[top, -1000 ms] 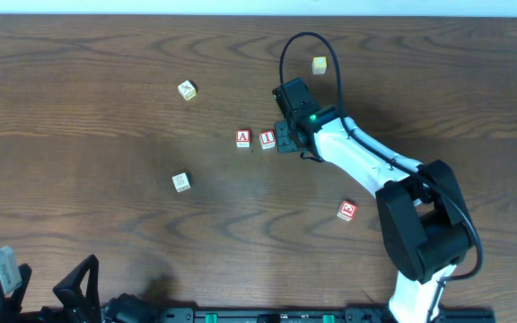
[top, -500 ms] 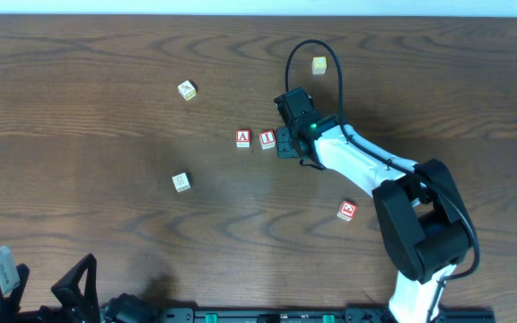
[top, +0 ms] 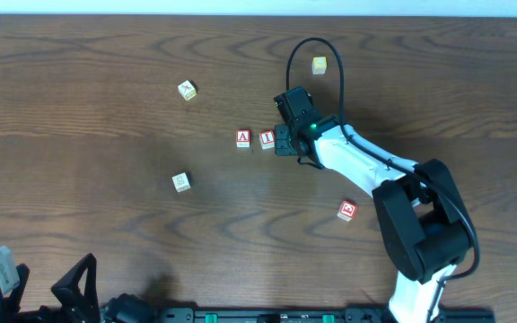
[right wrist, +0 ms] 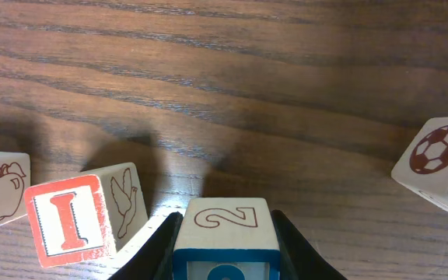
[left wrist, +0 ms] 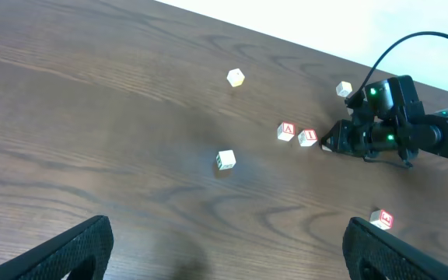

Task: Spell out Ai2
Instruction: 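Carry the 2 block to the right of the I block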

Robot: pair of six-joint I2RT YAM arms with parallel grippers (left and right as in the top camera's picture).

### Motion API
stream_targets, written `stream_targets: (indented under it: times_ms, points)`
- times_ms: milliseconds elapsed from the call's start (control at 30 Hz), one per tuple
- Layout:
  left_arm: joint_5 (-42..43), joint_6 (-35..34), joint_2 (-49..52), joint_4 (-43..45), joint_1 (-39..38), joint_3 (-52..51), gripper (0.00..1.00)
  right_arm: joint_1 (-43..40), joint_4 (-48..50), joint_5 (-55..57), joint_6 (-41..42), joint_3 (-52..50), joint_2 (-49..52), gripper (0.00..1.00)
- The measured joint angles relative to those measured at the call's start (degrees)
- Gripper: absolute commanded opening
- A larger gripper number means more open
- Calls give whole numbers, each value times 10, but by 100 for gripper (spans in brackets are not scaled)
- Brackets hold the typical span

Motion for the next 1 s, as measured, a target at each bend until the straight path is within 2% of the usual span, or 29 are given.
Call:
stream_targets:
  times_ms: [667, 733, 767, 1000]
  points:
    - [-4, 0, 0, 0, 0, 0, 95, 5, 14, 1, 2, 0, 19, 20]
    - [-4, 0, 0, 0, 0, 0, 95, 5, 16, 0, 2, 0, 19, 32]
    - [-4, 0, 0, 0, 0, 0, 95, 5, 18, 0, 3, 0, 19, 34]
    - [-13, 0, 0, 0, 0, 0, 95, 4, 27, 1, 5, 0, 25, 39]
